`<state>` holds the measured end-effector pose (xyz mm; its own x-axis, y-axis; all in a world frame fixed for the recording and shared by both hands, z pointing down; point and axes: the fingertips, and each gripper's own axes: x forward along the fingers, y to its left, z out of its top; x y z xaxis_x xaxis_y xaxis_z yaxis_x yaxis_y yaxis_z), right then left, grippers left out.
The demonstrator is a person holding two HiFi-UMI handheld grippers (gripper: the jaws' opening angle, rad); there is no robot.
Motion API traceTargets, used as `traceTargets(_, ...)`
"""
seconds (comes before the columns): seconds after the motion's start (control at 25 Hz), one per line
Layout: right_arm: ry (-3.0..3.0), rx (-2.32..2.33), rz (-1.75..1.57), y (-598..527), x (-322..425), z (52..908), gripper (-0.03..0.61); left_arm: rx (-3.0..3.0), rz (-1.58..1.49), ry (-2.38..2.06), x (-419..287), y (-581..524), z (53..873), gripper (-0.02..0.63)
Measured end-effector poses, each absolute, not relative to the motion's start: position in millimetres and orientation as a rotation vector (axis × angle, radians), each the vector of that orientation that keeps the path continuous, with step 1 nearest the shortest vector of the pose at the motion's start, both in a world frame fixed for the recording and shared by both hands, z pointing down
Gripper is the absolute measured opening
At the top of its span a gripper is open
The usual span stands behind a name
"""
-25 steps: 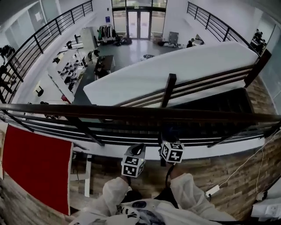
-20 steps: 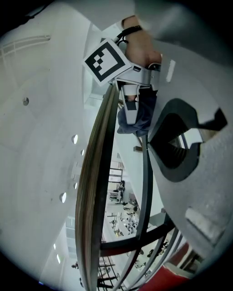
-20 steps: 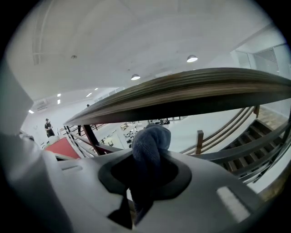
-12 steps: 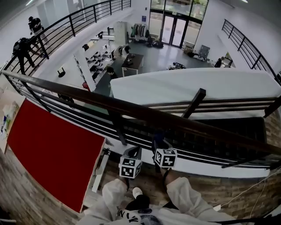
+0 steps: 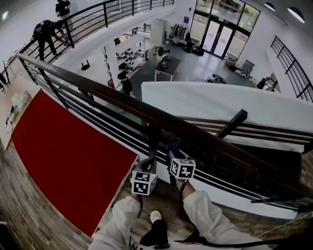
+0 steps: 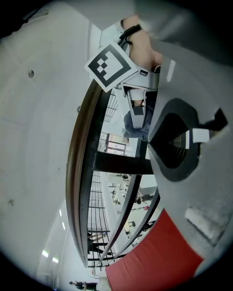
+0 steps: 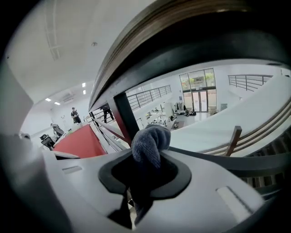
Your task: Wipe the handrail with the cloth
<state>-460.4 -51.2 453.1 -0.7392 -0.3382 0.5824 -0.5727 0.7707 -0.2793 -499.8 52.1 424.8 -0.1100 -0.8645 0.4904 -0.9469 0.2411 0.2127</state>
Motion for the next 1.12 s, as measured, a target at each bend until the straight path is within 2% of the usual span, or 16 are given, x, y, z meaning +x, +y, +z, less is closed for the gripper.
traceTargets(0.44, -2.441, 0.658, 0.637, -55, -535, 477, 0.080, 1.665, 0.176, -2.019, -527, 54, 432, 0.003)
traceTargets(0.84, -2.434, 0.655, 0.619, -58, -524, 473, 0.080, 1.656, 0.180, -2.019, -519, 62, 428, 0.003)
traceTargets(1.12, -2.417, 0.702, 0.618, -78, -478, 474, 0.080, 1.646, 0.222, -1.997, -488, 53, 431, 0.003)
